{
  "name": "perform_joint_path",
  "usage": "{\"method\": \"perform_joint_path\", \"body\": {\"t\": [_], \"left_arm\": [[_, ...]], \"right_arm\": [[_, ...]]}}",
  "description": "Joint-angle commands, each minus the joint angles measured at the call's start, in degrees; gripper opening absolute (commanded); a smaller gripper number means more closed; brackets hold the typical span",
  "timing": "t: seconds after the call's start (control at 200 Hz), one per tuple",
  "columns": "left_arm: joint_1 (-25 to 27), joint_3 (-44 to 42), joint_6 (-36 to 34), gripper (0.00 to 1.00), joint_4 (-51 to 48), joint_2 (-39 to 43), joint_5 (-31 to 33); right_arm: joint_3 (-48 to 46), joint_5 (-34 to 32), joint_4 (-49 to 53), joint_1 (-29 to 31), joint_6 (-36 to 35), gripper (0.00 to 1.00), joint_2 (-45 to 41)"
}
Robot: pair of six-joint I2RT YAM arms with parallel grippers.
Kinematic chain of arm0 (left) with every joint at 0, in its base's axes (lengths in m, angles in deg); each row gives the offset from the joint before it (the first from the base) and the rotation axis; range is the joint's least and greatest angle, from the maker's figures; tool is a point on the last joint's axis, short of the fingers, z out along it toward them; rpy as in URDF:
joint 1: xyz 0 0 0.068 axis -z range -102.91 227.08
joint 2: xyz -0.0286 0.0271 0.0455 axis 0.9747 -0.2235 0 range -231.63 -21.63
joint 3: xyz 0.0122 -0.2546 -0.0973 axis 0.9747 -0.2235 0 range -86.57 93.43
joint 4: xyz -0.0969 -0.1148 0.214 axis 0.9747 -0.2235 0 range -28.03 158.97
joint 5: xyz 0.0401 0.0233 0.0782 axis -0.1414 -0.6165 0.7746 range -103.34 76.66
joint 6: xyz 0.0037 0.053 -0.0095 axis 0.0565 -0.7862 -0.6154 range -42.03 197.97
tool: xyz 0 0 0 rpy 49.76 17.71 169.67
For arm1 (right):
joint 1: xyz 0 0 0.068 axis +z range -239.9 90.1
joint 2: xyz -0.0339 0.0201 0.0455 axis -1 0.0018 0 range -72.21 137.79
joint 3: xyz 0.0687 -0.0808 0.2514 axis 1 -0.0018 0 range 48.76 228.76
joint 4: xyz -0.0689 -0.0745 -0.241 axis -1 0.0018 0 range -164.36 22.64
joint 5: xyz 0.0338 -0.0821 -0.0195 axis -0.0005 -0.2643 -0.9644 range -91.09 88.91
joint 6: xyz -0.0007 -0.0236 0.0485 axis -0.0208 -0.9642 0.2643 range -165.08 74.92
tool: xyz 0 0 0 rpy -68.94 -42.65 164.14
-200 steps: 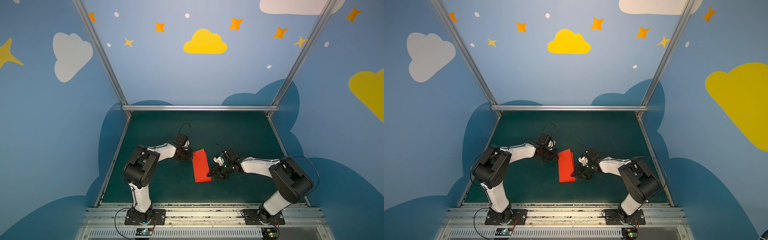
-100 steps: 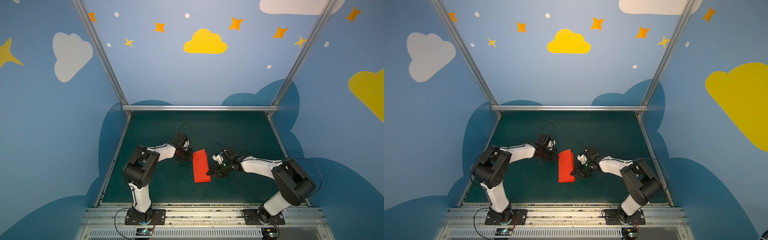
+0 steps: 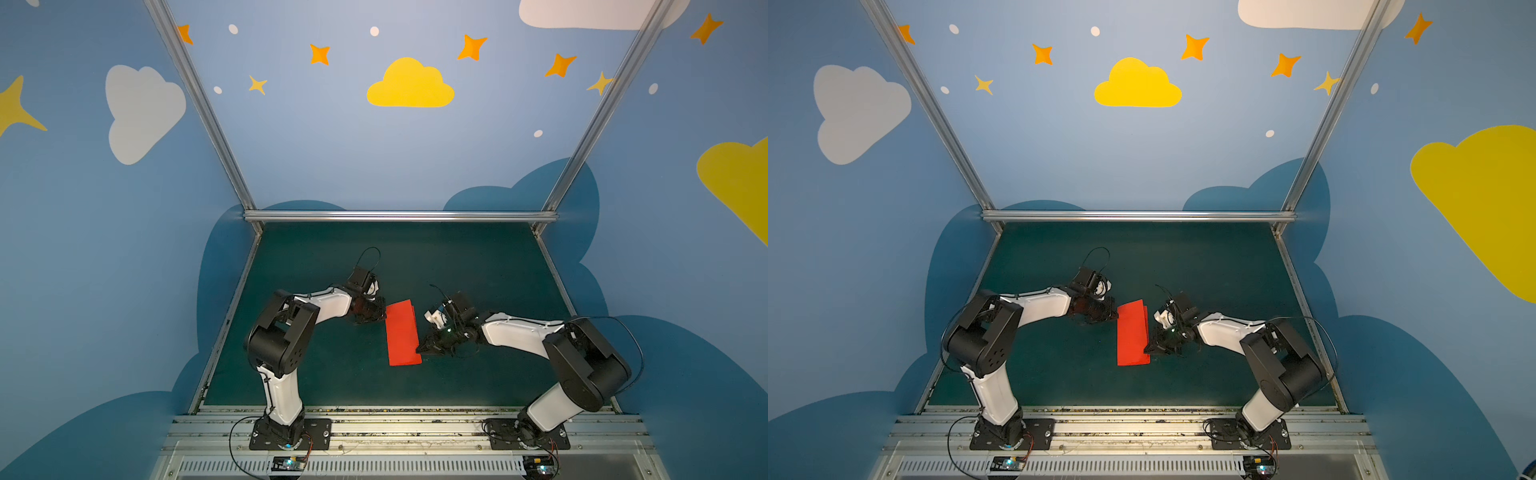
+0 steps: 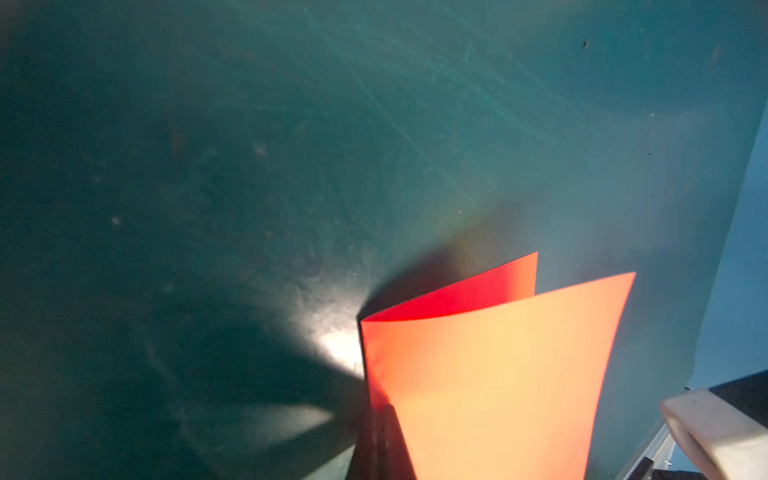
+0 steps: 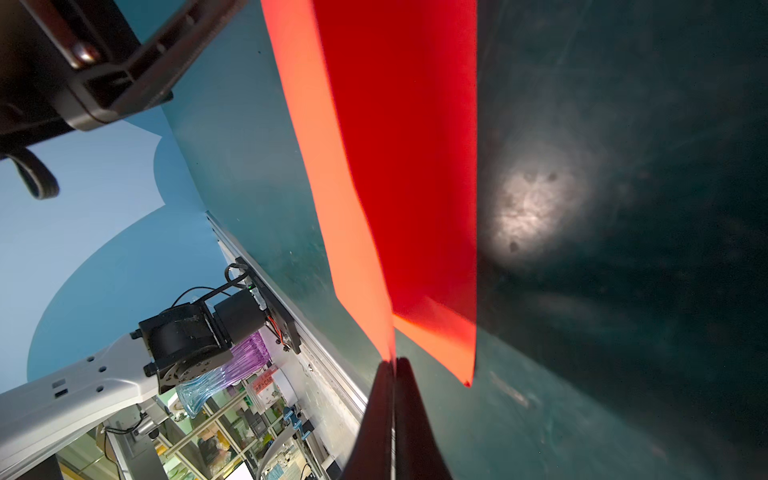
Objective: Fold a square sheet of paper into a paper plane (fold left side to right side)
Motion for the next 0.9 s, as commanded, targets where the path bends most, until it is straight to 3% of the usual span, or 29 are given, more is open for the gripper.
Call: {"method": "perform_joint_path", "body": {"t": [0.0,0.39,0.546,0.896], "left_arm": [[0.82,-0.33,0.86,0.04,-1.05,3.64,-0.80],[3.78,-0.53,1.09,0.04,-0.70,2.11,-1.07],[5.07,-2.74,2.16,0.03,1.02,0.66,0.88],[6.32,-5.74,4.51,0.03,3.42,0.66,3.64]], "right_arm": [[-0.56,0.25,-0.21,-0.01,0.18,0.00,0.05],[-0.34,0.32,-0.26,-0.35,-0.01,0.00,1.02],[-0.93,0.88,-0.65,-0.26,0.01,0.18,1.10],[-2.87,1.11,-1.20,1.00,0.46,0.19,0.02]]}}
